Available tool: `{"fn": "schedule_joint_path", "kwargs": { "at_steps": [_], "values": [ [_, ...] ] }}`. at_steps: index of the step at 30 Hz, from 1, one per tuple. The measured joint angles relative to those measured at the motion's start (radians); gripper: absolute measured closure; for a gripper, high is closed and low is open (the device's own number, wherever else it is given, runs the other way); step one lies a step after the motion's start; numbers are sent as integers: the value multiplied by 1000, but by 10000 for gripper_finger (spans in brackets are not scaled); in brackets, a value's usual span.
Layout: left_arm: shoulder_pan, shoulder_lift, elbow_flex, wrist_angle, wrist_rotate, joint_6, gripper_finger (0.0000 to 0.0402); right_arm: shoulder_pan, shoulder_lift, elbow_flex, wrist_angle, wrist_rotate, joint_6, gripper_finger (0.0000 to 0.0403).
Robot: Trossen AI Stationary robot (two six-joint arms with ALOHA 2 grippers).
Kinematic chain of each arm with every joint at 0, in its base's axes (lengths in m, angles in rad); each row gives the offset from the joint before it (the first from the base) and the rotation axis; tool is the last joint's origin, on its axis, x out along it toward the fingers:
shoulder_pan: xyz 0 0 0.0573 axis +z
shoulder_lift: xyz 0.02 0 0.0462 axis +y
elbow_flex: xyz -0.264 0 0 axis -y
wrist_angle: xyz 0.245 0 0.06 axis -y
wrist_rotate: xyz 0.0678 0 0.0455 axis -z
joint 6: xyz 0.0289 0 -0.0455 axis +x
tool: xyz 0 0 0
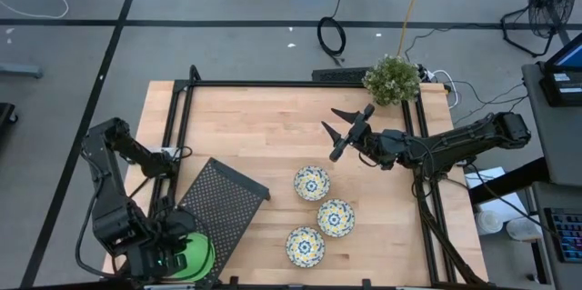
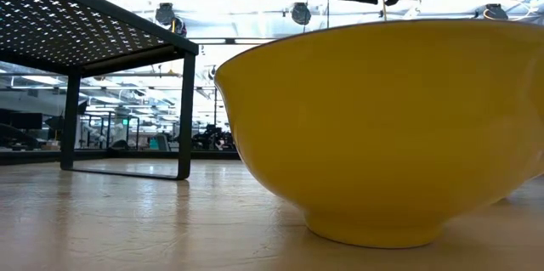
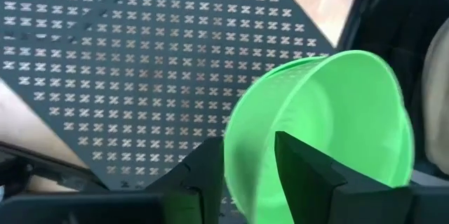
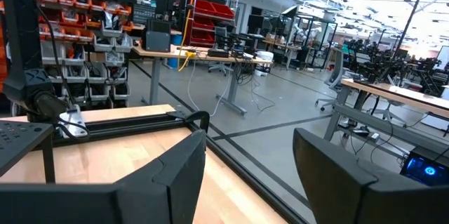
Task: Pick & Place Mini bowls
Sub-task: Stack the green bowl on the green bowls on the shelf
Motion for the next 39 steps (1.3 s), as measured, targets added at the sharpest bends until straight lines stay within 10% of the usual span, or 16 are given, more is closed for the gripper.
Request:
{"fn": "schedule_joint_path", "kwargs": {
  "at_steps": [39],
  "values": [
    [-28,-66,0,152,-111,164,270,0,0,0,-1,0,0,197]
  ]
}}
